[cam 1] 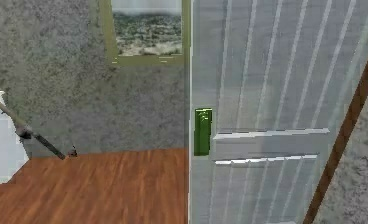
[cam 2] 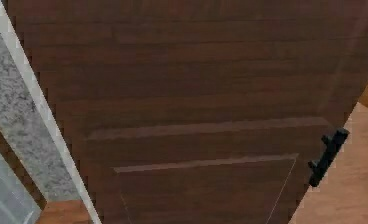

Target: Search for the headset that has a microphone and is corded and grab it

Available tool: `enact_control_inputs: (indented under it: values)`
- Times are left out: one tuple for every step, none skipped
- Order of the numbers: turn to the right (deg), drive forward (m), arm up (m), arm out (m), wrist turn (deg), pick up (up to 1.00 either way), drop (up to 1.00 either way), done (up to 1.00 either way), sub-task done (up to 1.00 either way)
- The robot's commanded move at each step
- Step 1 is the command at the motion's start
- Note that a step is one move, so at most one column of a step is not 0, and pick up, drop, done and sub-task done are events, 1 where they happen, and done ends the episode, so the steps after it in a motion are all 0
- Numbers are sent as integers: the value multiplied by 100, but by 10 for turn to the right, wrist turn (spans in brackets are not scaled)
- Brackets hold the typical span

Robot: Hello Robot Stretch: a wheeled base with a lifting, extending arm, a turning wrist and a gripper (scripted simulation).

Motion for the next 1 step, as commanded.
enact_control_inputs:
  values:
    - [0,30,0,0,0,0,0,0,0]
